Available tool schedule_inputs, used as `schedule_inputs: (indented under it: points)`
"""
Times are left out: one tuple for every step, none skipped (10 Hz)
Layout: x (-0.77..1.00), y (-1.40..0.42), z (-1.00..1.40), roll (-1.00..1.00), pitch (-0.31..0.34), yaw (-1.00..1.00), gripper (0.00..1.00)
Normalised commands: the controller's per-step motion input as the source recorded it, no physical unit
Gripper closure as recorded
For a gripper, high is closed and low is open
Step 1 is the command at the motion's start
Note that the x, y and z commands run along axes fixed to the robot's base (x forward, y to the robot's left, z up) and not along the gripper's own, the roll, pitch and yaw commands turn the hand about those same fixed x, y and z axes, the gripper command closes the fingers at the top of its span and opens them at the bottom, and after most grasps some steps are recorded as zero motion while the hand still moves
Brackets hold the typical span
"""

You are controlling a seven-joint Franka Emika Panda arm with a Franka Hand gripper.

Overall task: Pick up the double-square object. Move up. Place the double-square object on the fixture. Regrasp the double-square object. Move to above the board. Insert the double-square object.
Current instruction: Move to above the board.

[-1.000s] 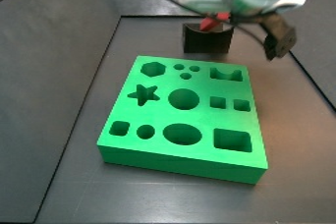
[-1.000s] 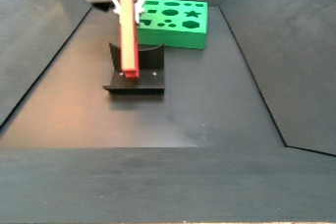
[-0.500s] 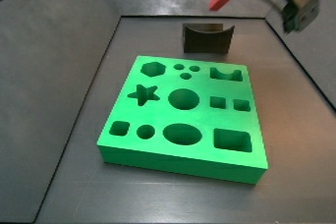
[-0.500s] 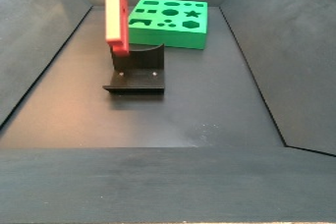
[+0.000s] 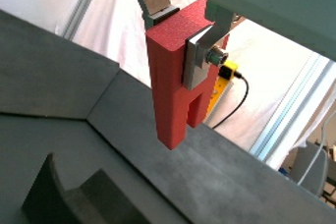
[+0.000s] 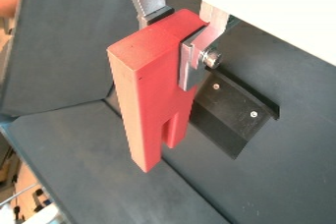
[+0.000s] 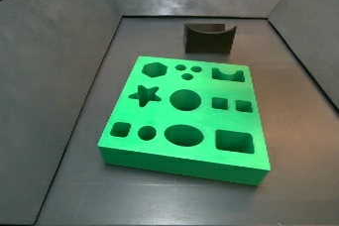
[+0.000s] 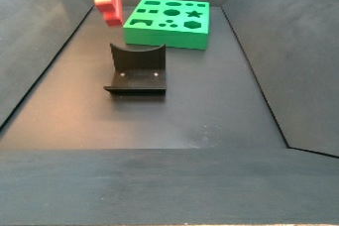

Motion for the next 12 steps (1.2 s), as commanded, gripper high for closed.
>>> schedule_inputs:
  points:
    - [0.13,-0.04,1.0,-0.02,0.039,0.17,1.0]
    - [0.13,-0.04,1.0,-0.02,0.02,0.15,1.0]
    - [0.11,-0.04,0.95,-0.01,0.004,0.12,1.0]
    - [0.09,-0.03,0.84,-0.01,-0.001,0.1,1.0]
    - [0.06,-0.02,0.63,0.0,0.001,0.07,1.0]
    - [0.05,-0.02,0.48,0.01,0.009,0.05,1.0]
    - [0.04,-0.02,0.27,0.0,0.031,0.03,1.0]
    - [-0.9,-1.0,0.08,-1.0,-0.062,-0.05,1.0]
    - [-0.91,-1.0,0.04,-1.0,-0.062,-0.05,1.0]
    - [-1.0,-1.0,0.06,-1.0,-0.1,-0.04,1.0]
    - [-1.0,-0.94,0.04,-1.0,-0.122,-0.04,1.0]
    - [-1.0,-0.91,0.04,-1.0,-0.137,-0.04,1.0]
